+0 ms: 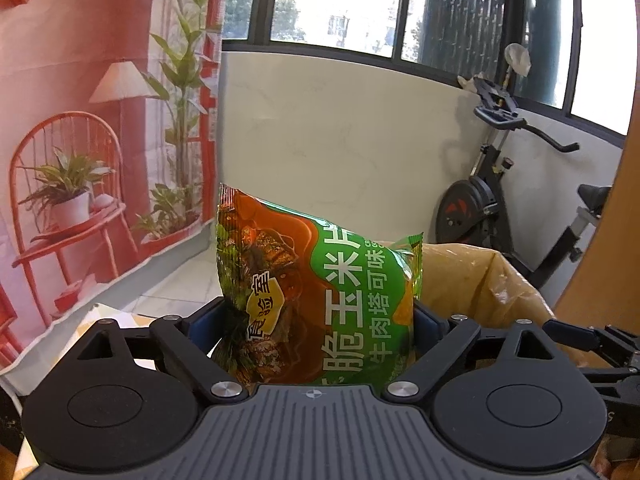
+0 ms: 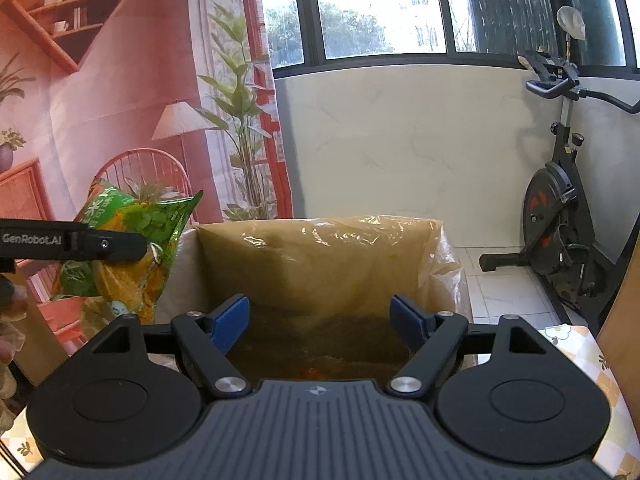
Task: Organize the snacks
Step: 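Lower the green-and-orange bag into the box and open the left gripper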
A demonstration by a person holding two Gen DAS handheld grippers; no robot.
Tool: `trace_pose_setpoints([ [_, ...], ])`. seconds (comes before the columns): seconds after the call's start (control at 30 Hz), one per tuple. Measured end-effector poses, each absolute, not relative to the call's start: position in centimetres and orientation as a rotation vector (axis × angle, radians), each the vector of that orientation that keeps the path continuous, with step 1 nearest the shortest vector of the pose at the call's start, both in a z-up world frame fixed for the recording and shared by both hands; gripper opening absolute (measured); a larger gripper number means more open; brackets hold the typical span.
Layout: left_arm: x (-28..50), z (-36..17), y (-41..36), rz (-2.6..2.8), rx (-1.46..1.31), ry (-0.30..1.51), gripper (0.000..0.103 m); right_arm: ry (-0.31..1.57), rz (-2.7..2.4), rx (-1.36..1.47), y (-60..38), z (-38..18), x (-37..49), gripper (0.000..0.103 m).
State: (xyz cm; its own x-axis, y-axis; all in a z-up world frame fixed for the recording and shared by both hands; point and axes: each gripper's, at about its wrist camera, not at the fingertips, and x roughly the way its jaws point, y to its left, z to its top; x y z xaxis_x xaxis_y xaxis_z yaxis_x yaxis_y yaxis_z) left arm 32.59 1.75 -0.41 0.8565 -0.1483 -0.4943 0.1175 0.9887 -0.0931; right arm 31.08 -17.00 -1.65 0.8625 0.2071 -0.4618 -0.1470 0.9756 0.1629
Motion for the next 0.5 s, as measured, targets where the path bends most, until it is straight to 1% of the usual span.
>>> trace_pose_setpoints([
  [0.23, 33.2, -0.8, 1.1, -0.175, -0.034, 0.52, 0.097, 0.495, 0.186, 0.137, -17.2, -1.6, 30.0, 0.08],
  [0.37, 35.2, -1.6, 0.0, -0.223, 0.021, 0.569, 0.097, 0.495, 0.182, 0.147, -17.2, -1.6, 29.8, 0.08],
  [0.5, 35.6, -2.1, -0.5, -0.176, 0.079, 0.562, 0.097, 0.491, 0.183, 0.154, -17.4, -1.6, 29.3, 0.08],
])
